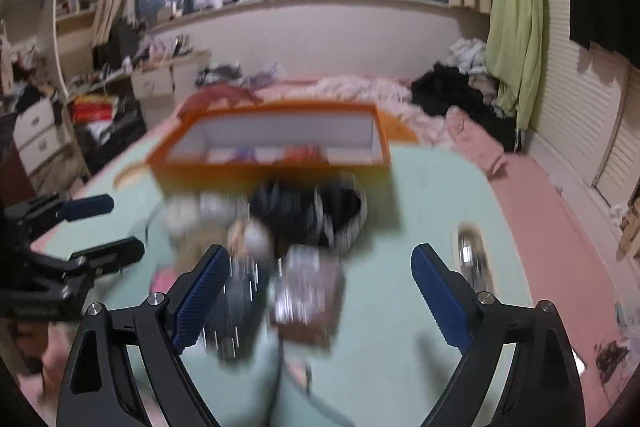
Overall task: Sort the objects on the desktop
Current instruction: 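Withdraw both open grippers from the orange box back over the table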
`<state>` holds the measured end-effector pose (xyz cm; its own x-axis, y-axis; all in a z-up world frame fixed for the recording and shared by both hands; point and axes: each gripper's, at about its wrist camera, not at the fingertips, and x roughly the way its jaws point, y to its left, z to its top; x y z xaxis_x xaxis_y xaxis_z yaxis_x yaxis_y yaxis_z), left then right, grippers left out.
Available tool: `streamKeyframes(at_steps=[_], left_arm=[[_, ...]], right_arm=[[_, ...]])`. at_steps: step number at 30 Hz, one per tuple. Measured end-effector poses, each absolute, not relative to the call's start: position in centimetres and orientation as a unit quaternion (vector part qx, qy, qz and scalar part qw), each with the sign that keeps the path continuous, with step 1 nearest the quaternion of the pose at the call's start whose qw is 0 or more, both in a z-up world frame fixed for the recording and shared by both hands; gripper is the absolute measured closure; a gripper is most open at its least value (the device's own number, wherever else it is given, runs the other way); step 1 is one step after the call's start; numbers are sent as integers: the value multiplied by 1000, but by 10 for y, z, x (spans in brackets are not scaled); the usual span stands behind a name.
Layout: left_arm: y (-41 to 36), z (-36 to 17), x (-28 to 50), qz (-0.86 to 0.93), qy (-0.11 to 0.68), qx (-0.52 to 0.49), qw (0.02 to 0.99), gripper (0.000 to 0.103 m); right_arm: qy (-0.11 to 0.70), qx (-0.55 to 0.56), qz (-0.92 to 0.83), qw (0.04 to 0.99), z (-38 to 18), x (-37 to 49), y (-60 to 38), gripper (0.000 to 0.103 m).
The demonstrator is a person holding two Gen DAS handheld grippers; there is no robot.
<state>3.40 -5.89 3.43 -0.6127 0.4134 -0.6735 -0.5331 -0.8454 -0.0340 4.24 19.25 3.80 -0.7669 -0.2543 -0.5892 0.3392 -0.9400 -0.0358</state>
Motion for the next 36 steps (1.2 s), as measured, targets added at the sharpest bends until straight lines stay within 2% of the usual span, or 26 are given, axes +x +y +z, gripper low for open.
streamKeyframes(at_steps=[2, 4, 6, 7, 15, 36], left_arm=[[-59, 19, 35, 886, 69, -379, 260, 21], [-54, 16, 42, 898, 81, -360, 240, 20], [-49, 16, 47, 902, 75, -354, 234, 5], [-46, 15, 50, 904, 74, -348, 236, 0], [-45, 17, 60, 912, 70, -328, 237, 0], [-50, 4, 47, 913, 69, -328, 233, 0]], right_arm=[[82, 314, -932, 161, 24, 54, 196, 11], [99, 324, -929, 149, 9, 62, 198, 11], [111, 340, -923, 141, -6, 58, 199, 9], [87, 344, -922, 155, -9, 54, 205, 1], [82, 305, -938, 140, -13, 49, 213, 0], [82, 300, -939, 143, -14, 51, 211, 0]])
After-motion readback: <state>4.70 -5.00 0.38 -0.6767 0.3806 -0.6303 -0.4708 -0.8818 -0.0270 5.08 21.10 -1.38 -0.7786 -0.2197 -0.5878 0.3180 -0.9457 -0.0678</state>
